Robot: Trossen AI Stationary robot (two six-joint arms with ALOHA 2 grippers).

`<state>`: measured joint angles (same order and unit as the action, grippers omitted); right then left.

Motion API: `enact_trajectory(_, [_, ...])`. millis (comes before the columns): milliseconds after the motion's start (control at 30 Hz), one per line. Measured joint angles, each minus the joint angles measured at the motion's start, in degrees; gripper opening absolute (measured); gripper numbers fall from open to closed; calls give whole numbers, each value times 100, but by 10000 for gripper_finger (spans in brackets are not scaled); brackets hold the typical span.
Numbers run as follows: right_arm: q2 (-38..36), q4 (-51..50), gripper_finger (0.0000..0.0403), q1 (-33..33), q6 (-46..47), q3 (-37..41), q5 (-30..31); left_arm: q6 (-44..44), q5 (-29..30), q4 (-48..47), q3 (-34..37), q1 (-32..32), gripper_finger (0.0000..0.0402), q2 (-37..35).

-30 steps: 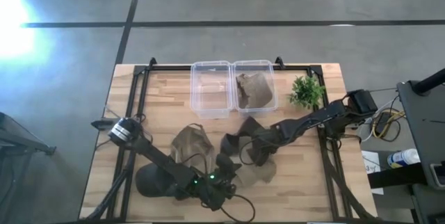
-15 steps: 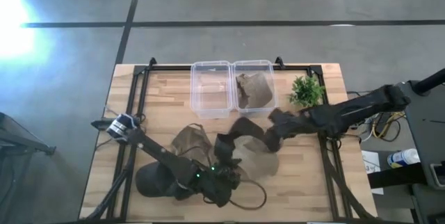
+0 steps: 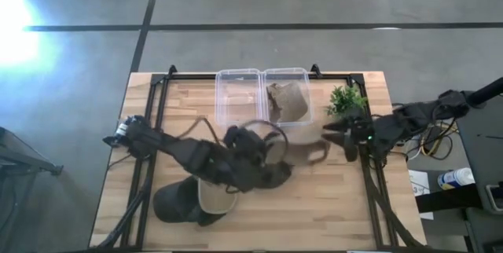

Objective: Pick & Place hat
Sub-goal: Put the right brown cap into the right transparent bin

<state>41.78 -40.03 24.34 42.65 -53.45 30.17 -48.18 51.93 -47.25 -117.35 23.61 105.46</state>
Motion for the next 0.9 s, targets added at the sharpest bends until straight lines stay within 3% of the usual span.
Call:
enact_trajectory(200, [-130,-864,178,65,-116,-353,964,705,1798,-197,-1042,-392,10,-92])
enact_trajectory(333, [-116,-1320,178,61,150,-398,1426,870,1961,-234,-1249,-938,10,-57])
enact_trajectory(400, [-116,-1451,178,61,365,-350,1521,713,1727,-234,-1189,-1262,10,-49])
enact_trajectory(533, [-111,-1696,178,61,813,-199,1528,83,644,-290,-827,-1876,9,-49])
enact_trajectory(733, [-118,-1858,178,59,1420,62,1542,-1873,-575,-1699,-163,-2429,7,-38])
enact_trajectory(900, [-36,-1831,178,60,1674,160,1543,-2193,-1293,-1225,110,-2545,10,-43])
